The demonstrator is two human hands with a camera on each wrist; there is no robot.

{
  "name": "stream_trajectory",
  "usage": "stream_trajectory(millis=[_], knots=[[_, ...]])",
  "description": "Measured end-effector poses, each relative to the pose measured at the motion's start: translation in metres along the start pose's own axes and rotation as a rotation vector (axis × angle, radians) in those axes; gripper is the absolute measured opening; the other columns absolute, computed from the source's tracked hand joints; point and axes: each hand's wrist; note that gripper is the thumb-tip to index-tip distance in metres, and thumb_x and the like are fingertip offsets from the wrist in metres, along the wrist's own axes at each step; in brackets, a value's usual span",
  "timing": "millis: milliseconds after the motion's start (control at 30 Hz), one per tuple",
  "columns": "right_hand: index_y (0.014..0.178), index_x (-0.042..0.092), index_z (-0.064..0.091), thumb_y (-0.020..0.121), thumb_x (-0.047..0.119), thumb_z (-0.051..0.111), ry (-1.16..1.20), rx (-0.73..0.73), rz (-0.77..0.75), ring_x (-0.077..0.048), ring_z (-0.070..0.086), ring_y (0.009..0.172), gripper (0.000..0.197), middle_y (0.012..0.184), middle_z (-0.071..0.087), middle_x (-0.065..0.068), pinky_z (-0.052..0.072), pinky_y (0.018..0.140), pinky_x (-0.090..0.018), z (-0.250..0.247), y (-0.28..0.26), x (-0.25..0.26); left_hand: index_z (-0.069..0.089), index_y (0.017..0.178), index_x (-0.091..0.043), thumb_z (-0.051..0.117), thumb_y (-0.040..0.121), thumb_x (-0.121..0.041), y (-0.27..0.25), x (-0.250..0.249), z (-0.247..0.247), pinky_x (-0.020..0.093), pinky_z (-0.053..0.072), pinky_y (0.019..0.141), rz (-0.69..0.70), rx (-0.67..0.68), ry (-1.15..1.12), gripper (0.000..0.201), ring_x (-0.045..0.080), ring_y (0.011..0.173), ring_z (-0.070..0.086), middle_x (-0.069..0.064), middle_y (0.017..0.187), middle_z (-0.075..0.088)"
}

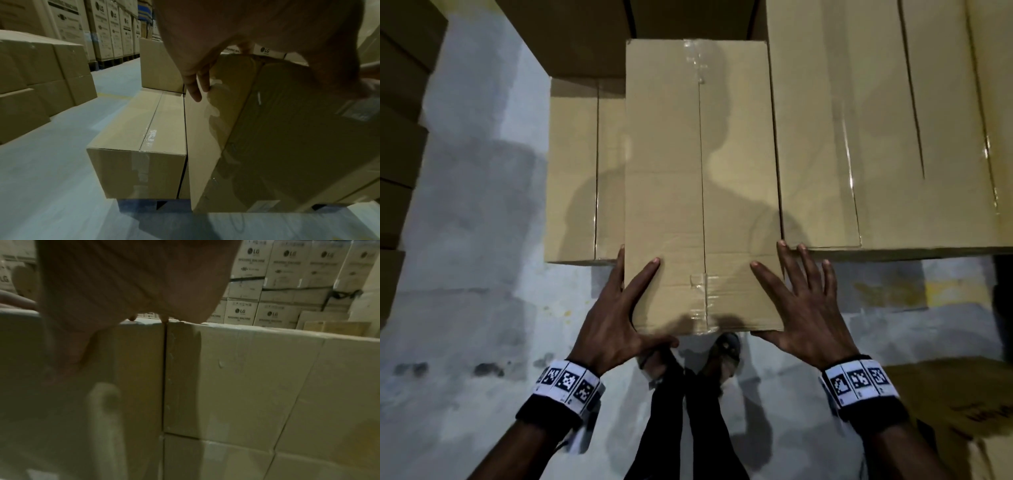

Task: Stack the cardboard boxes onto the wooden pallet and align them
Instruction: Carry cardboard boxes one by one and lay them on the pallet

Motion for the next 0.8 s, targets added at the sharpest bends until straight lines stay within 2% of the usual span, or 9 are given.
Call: stream_trajectory(millis=[100,167,233,433,600,667,800], knots=[[0.163,0.041,0.017,0.063,0.086,0.067,-0.022,0.009,-0.022,-0.038,-0.001,0.159,0.121,0.173,-0.004,-0.014,-0.001,0.122,-0.06,-0.003,0.008,-0.005,0.026,0.158,-0.053,0.089,0.047,-0.075,0.002,0.0,-0.002,0.042,0.054,0.104,0.02,0.006,0.021,0.13,0.02,0.149,0.039,-0.015,0.172,-0.008],[0.163,0.041,0.016,0.066,0.09,0.053,-0.003,0.013,-0.026,-0.037,-0.001,0.159,0.115,0.172,-0.004,-0.017,0.001,0.121,-0.06,-0.007,0.013,-0.006,0.025,0.158,-0.054,0.091,0.048,-0.074,0.008,0.0,-0.005,0.041,0.055,0.102,0.029,0.009,0.037,0.13,0.019,0.148,0.041,-0.015,0.172,-0.008],[0.163,0.04,0.018,0.066,0.089,0.049,0.004,0.022,-0.023,-0.036,0.0,0.159,0.113,0.172,-0.003,-0.019,0.003,0.121,-0.06,-0.01,0.019,-0.007,0.023,0.157,-0.056,0.092,0.047,-0.073,0.015,-0.001,-0.009,0.042,0.056,0.1,0.025,0.017,0.058,0.131,0.019,0.148,0.04,-0.016,0.172,-0.009],[0.162,0.039,0.02,0.059,0.081,0.074,-0.034,0.037,-0.015,-0.036,0.007,0.159,0.124,0.173,0.004,-0.013,0.011,0.119,-0.066,-0.018,0.049,-0.016,0.019,0.156,-0.061,0.091,0.042,-0.077,0.042,-0.002,-0.02,0.043,0.054,0.102,0.021,0.011,0.104,0.135,0.023,0.149,0.039,-0.019,0.171,-0.012],[0.163,0.039,0.014,0.056,0.08,0.078,-0.071,0.066,-0.024,-0.035,0.002,0.159,0.131,0.173,-0.002,-0.014,0.004,0.12,-0.063,-0.027,0.074,-0.022,0.02,0.155,-0.061,0.091,0.043,-0.077,0.066,-0.001,-0.029,0.045,0.046,0.113,0.033,-0.003,0.067,0.134,0.02,0.154,0.031,-0.019,0.171,-0.009],[0.163,0.04,0.01,0.057,0.081,0.078,-0.067,0.067,-0.027,-0.034,-0.003,0.159,0.133,0.173,-0.006,-0.012,0.004,0.12,-0.063,-0.03,0.083,-0.025,0.021,0.156,-0.06,0.092,0.044,-0.076,0.076,-0.001,-0.032,0.045,0.043,0.116,0.051,-0.015,0.058,0.134,0.016,0.155,0.026,-0.018,0.171,-0.006],[0.163,0.04,0.01,0.058,0.081,0.078,-0.065,0.058,-0.038,-0.032,-0.004,0.159,0.132,0.173,-0.009,-0.011,0.008,0.121,-0.065,-0.036,0.1,-0.03,0.021,0.156,-0.059,0.094,0.044,-0.071,0.091,-0.004,-0.036,0.042,0.04,0.116,0.04,-0.036,0.068,0.134,-0.001,0.147,0.014,-0.019,0.171,-0.006]])
Point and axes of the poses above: each hand's wrist, its own y-axis towards the middle knuckle, its own z-axis out of the palm, x = y × z
